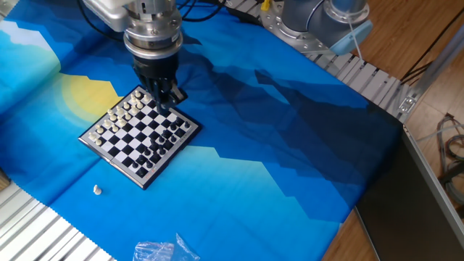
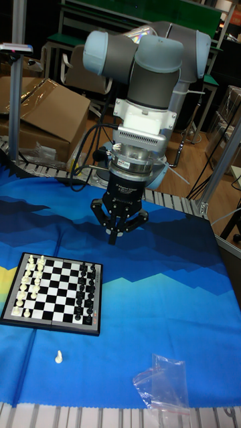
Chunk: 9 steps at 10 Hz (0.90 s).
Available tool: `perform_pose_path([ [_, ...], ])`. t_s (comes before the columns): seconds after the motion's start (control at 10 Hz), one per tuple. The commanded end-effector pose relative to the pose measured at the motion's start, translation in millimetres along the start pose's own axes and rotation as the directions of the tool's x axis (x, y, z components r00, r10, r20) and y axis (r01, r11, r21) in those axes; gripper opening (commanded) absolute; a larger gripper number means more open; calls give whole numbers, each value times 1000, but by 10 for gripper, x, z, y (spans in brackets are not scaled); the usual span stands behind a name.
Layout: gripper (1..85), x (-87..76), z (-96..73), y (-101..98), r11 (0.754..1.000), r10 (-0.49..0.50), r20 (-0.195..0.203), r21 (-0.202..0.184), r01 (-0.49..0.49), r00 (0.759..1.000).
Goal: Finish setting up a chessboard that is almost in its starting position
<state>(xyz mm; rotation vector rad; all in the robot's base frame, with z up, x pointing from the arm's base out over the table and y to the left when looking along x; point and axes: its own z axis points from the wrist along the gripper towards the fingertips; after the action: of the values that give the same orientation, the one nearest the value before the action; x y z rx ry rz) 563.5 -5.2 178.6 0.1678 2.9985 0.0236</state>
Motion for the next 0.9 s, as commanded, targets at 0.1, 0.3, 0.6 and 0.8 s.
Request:
perform_pose_path([
  [0.1, 10, -237, 43, -221, 996, -84, 1, 30, 83, 997],
  [0.3, 10, -506, 141, -372, 993, -114, -14, 13, 115, 993],
  [0.6, 10, -849, 427, -537, 992, -126, -11, -5, 126, 992],
  [0.8, 10, -1027, 680, -606, 990, -138, 14, 4, 138, 990],
])
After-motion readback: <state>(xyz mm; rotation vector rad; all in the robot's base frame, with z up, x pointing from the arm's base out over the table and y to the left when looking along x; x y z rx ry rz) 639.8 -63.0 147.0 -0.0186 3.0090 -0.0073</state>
